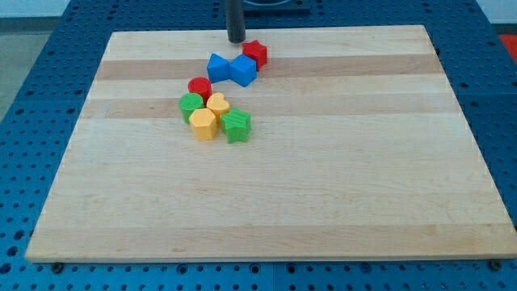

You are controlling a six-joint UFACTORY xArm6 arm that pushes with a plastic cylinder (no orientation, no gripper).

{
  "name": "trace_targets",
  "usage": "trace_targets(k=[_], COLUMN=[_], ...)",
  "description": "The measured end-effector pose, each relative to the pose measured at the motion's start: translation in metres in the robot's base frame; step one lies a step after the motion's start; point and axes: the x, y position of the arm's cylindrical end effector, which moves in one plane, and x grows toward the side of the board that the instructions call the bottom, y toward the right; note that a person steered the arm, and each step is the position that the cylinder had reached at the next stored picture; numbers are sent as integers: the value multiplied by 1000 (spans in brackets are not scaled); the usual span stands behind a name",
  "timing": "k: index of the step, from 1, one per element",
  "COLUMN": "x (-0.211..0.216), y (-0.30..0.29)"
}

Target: Slide the red star slightly down

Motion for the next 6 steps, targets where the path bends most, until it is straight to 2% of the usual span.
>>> trace_targets(k=[2,6], x=[20,89], y=[26,81])
